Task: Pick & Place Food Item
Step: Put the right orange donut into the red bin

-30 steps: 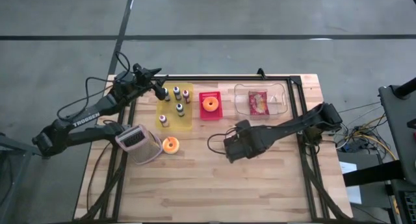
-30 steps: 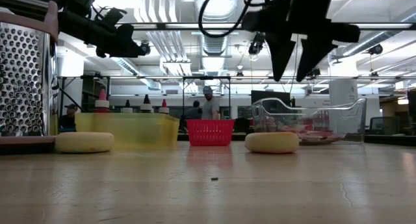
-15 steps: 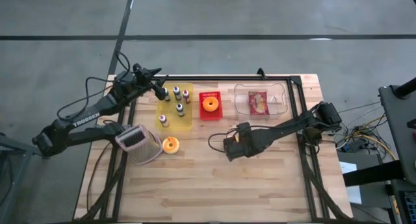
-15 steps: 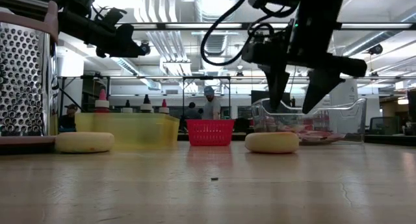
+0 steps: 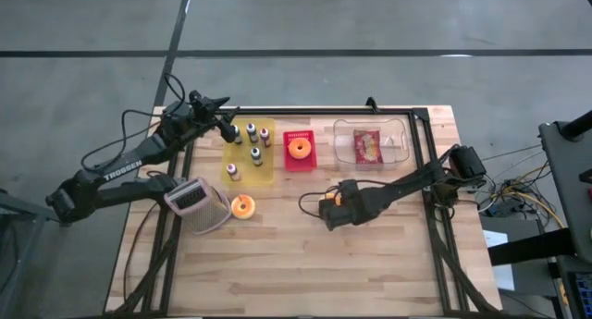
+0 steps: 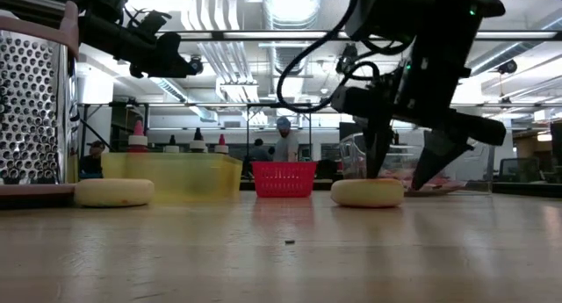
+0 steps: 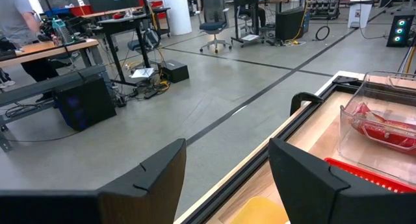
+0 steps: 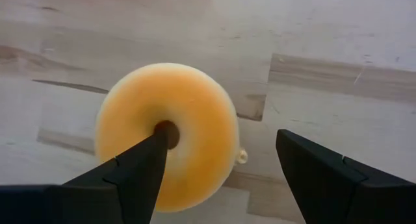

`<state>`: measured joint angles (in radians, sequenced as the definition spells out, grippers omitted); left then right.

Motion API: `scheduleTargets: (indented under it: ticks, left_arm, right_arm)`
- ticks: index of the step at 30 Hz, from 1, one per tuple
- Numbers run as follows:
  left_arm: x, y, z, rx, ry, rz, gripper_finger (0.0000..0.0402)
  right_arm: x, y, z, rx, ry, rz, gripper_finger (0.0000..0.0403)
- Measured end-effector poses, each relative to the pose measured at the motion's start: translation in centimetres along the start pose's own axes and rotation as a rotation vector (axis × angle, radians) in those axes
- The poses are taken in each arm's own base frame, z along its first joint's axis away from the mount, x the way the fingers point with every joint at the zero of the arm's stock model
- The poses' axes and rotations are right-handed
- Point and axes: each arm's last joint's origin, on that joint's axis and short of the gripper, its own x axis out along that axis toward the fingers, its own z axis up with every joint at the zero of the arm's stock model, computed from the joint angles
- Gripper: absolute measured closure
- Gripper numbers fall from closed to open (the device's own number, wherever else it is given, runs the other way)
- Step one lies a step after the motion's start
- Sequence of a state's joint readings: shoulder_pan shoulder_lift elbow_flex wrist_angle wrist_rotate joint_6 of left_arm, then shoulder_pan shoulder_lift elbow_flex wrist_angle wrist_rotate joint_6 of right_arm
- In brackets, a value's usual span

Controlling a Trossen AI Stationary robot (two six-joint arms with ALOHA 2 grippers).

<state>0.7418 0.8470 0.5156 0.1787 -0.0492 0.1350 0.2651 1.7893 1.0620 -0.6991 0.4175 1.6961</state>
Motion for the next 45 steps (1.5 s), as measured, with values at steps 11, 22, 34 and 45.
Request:
scheduleTargets:
  ticks: [11, 22, 34, 45]
  left_arm:
    - [0.0, 0.0, 0.0, 0.0, 0.0, 0.0, 0.0179]
    - [0.0, 0.0, 0.0, 0.0, 0.0, 0.0, 0.0179]
    - [0.0, 0.0, 0.0, 0.0, 0.0, 0.0, 0.0179]
    - [0.0, 0.0, 0.0, 0.0, 0.0, 0.0, 0.0179]
  right_arm:
    - [1.3, -0.9, 0.0, 0.033, -0.002, 0.011, 0.0132]
    - [1.5, -0.6, 0.0, 0.0, -0.007, 0.041, 0.0174]
    - [1.5, -0.5, 0.1, -0.02, -0.029, 0.058, 0.0239]
    - [1.5, -0.4, 0.1, -0.051, -0.029, 0.072, 0.0303]
